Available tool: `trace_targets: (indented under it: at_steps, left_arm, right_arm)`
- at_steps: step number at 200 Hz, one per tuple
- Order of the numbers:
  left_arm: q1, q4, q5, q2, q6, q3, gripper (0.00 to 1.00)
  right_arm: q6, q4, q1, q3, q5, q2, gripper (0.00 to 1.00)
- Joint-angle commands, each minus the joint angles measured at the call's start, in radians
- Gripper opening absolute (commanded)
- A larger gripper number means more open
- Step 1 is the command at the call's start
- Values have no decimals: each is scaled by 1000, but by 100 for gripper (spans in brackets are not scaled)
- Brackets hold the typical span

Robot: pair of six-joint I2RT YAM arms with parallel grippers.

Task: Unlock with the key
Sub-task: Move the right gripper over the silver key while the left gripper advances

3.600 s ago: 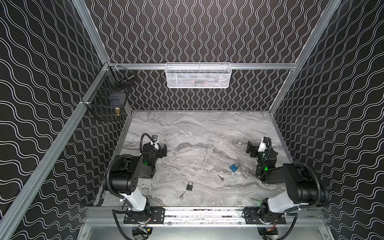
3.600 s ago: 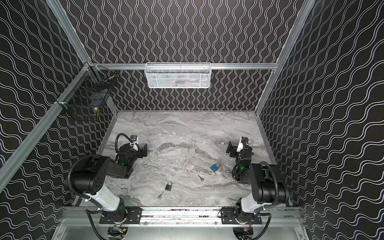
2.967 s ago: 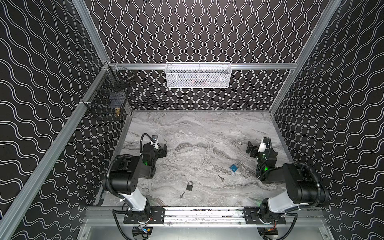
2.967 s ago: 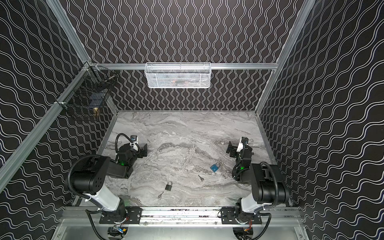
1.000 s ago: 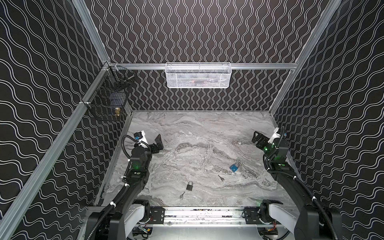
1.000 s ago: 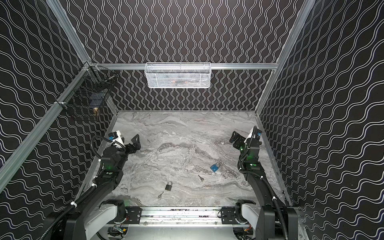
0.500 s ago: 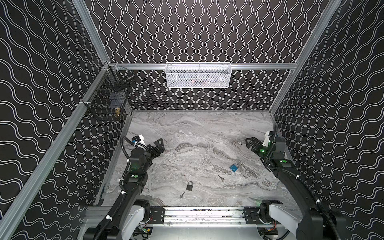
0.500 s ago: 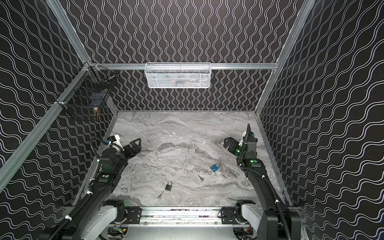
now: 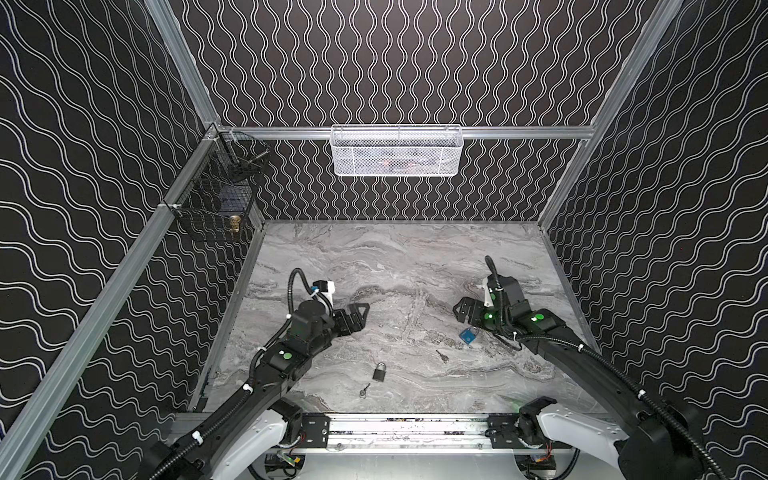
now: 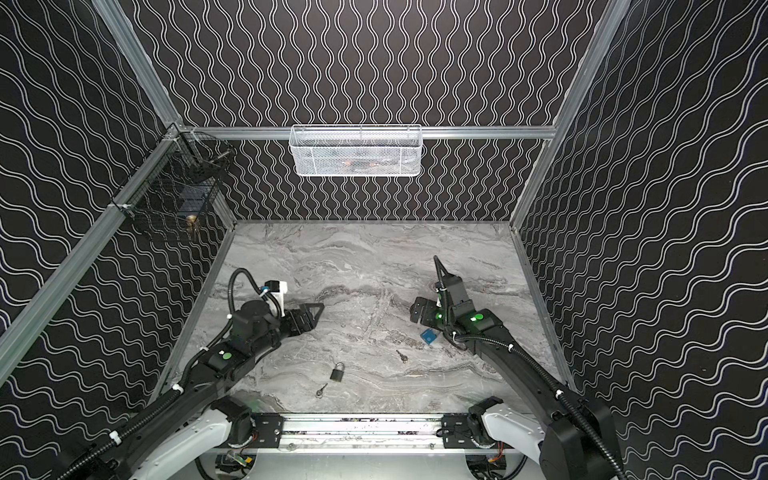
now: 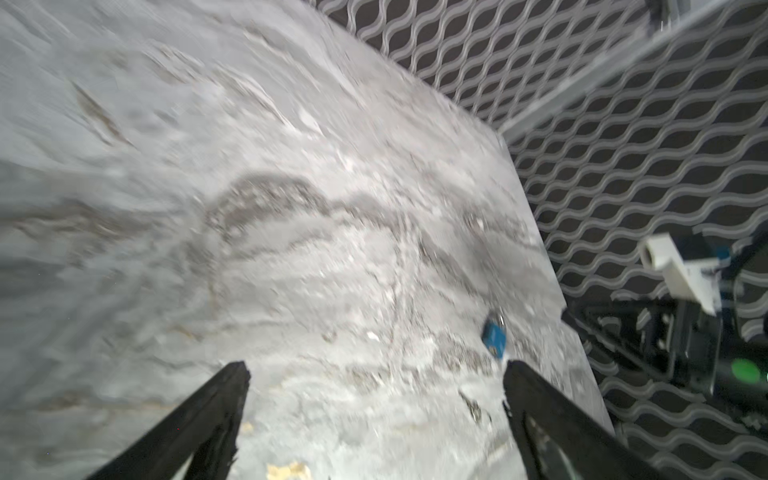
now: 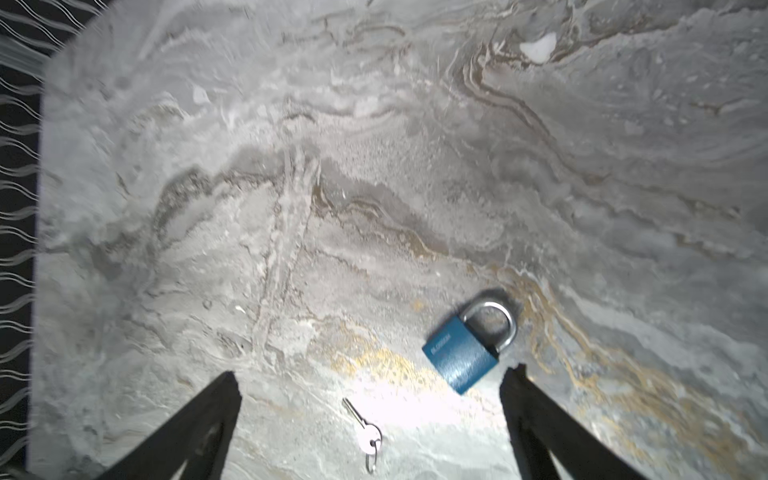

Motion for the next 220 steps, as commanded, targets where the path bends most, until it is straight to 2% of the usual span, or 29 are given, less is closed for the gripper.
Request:
trace_targets:
  at_steps: [1, 26, 58, 113, 137, 154, 220]
  left_arm:
    - [-73, -54, -35, 2, 1, 18, 99]
    - [-185, -36, -80, 17, -38, 14, 99]
    - [-348, -8, -156, 79, -65, 32, 99]
    - [-541, 43, -282, 211, -116, 74, 99]
    - [-585, 73, -322, 237, -138, 71, 99]
    - [-593, 85, -334, 250, -155, 65, 99]
    - [-604, 64, -397, 216, -197, 33, 99]
  right_arm:
    - [47, -132, 54, 22, 45, 7, 95]
    - [94, -210, 145, 48, 93, 23, 93]
    - [197, -269, 230, 50, 115, 44, 84]
    - [358, -208, 339, -13, 110, 55, 70]
    - [414, -169, 364, -47, 122, 76, 67]
    - [442, -147, 378, -57, 132, 102, 61]
    - [537, -73, 420, -78, 165, 169, 53]
